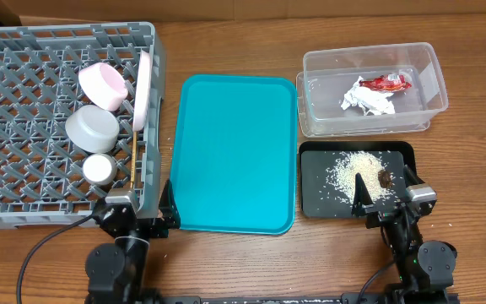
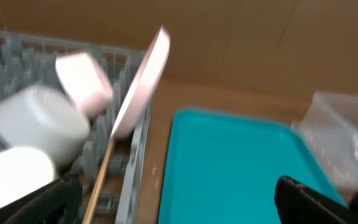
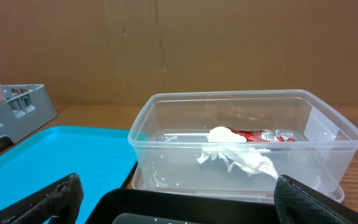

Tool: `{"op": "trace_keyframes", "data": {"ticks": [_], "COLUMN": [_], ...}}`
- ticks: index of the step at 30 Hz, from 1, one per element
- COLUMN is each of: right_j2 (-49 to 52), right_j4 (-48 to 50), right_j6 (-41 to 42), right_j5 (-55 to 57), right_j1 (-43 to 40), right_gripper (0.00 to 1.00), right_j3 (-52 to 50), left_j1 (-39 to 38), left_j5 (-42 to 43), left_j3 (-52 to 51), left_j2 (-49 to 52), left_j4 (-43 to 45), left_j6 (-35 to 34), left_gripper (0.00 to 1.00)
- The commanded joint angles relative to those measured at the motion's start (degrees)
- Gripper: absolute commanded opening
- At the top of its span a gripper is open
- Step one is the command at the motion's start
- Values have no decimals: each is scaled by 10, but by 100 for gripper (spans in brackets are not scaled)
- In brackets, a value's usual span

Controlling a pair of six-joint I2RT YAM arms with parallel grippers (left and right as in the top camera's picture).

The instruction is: Sort waste into correct bins and load items into the dishwasher

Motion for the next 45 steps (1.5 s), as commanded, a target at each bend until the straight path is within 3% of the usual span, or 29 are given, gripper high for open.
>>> {"op": "trace_keyframes", "data": {"ticks": [1, 7, 14, 45], "right_j2": [-4, -4, -4, -4], "right_j4": [2, 2, 2, 2], "right_j6": [-2, -2, -2, -2], "right_j5": [1, 1, 1, 1], "right_j1": [-2, -2, -2, -2], "right_gripper": [100, 100, 100, 100], "right_j3": [-6, -6, -6, -6], "left_j1": [-5, -5, -5, -5], "left_j5": [-21, -60, -56, -53], "left_j3": [-61, -132, -131, -131], "left_j2": [-37, -36, -35, -35], "left_j4": [90, 254, 144, 144], "left_j6": [-12, -5, 0, 0], "left_gripper": [100, 100, 100, 100]}}
